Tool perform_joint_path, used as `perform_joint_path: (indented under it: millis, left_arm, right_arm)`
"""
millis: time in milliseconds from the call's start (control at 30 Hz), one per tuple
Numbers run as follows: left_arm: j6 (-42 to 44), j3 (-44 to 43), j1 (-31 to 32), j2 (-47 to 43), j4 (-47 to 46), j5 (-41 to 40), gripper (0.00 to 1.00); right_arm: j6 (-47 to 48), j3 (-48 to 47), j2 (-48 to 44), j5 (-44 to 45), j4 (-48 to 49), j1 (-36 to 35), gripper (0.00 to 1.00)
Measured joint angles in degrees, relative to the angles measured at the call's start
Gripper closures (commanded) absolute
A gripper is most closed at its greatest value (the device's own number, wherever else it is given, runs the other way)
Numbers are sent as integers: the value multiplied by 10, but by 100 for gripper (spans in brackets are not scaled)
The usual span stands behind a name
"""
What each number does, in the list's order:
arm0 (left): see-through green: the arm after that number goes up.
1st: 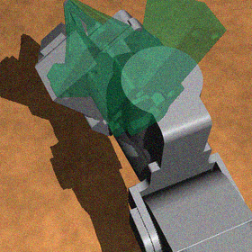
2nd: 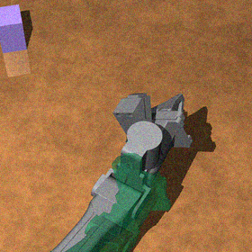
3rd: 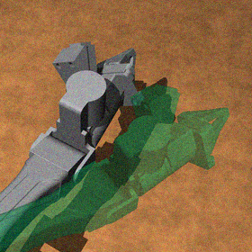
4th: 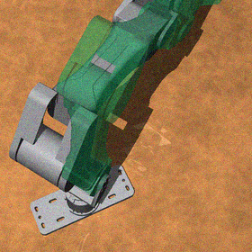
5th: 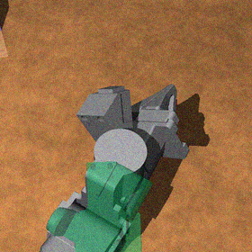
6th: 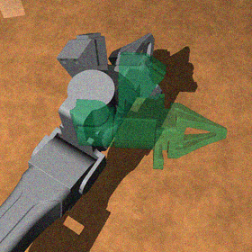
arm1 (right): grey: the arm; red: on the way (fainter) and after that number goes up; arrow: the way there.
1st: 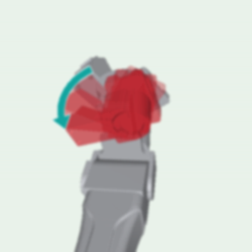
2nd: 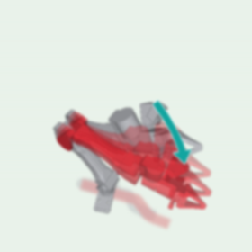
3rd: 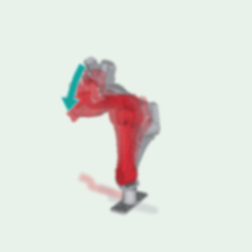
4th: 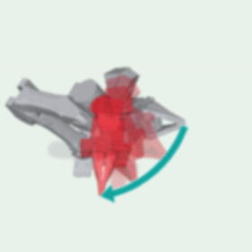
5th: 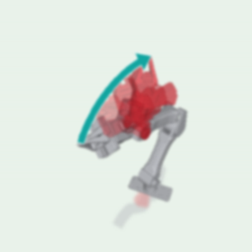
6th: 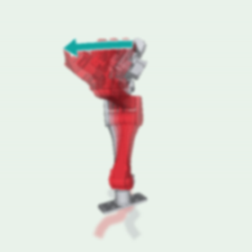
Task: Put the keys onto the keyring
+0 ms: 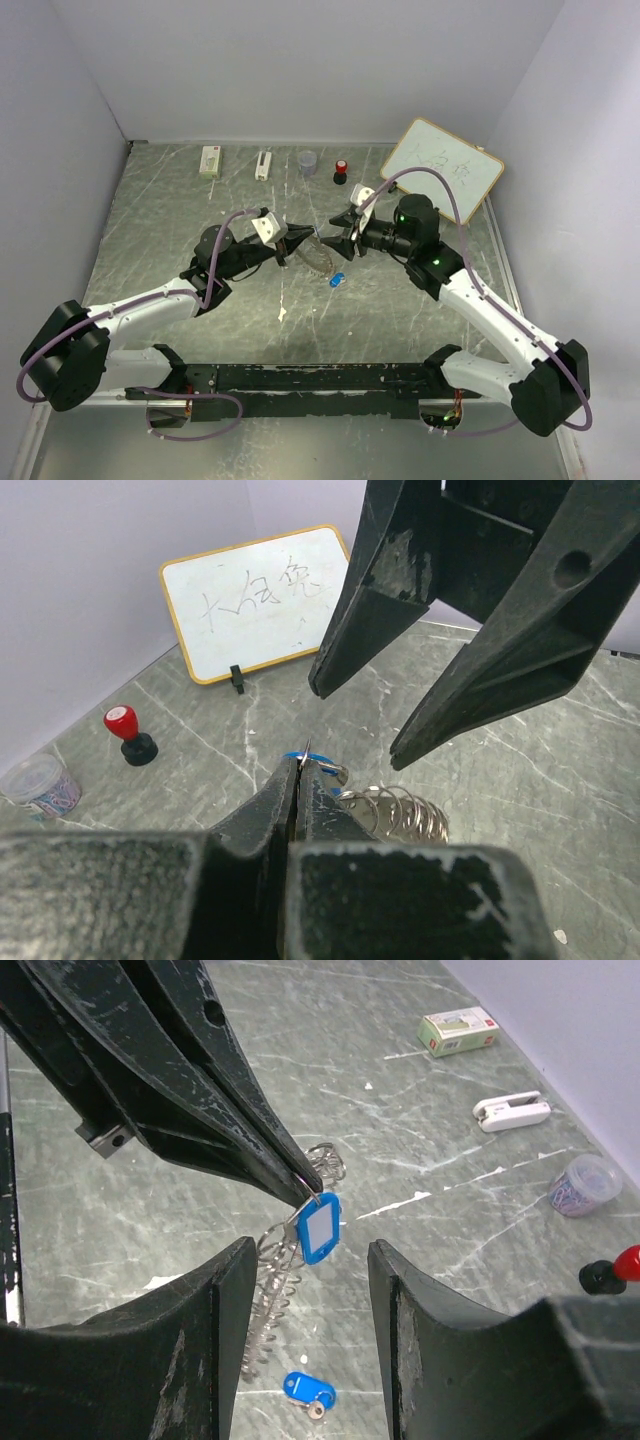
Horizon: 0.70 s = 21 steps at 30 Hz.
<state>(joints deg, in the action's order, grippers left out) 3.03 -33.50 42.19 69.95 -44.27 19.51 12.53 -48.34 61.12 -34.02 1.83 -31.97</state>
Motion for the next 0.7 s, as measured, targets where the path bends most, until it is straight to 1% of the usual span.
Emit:
perform_joint_path:
  millis: [300,400,467,533,600,700]
  left_arm:
    - [-5,0,0,0,0,2,93]
    - [-7,0,0,0,0,2,93]
    - [-9,0,0,0,0,2,93]
    - [-10,0,0,0,0,2,93]
    - [-10,0,0,0,0,2,93]
    - [-10,0,0,-2,0,2,93]
  right_arm:
    - [-10,2,22,9,19,-2,56]
    - [-24,9,24,13,39,-3,56]
    - [-45,22,21,24,59,-2,56]
    - [-76,40,15,46,85,-2,52]
    - [-116,63,3,74,112,-1,49]
    - [-188,94,-17,112,150,5,48]
